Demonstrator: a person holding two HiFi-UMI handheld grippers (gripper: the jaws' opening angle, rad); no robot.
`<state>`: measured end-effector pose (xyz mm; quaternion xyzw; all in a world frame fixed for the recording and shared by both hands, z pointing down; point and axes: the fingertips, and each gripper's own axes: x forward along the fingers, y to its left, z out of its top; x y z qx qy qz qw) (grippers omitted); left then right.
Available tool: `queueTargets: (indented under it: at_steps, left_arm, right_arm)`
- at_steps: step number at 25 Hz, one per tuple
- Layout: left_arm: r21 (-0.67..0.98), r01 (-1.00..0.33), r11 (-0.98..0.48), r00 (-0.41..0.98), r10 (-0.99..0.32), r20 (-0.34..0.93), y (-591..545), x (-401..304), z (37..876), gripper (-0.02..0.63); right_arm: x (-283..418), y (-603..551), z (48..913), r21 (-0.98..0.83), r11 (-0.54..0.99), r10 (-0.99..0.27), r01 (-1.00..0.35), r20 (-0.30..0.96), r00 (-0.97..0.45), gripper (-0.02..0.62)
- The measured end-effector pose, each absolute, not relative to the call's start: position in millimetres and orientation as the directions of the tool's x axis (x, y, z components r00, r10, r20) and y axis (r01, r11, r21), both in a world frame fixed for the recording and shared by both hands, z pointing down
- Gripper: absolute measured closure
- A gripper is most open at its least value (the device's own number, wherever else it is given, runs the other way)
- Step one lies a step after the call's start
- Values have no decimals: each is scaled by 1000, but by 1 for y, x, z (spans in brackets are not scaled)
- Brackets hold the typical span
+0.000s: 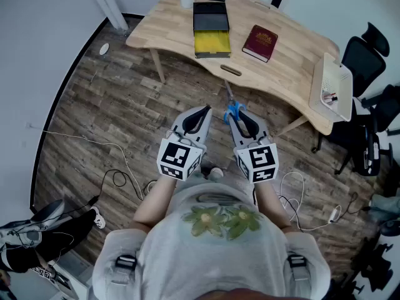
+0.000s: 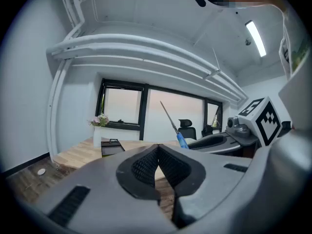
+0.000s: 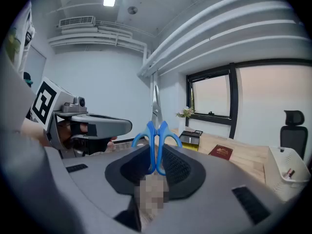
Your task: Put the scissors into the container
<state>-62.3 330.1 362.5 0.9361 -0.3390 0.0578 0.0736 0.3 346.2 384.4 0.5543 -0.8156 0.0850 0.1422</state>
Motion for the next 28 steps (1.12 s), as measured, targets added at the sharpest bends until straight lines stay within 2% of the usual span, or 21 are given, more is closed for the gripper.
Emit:
queueTargets:
  at_steps: [14, 28]
  left_arm:
    - [111, -707, -699, 706, -687, 170, 363, -44, 377, 598]
    - [120, -714, -690, 698, -687, 200, 355, -32, 390, 598]
  right_arm:
    - [21, 381, 396, -28, 430, -850, -902, 324, -416, 520]
    - [37, 372, 407, -45, 446, -833, -894, 345, -432, 518]
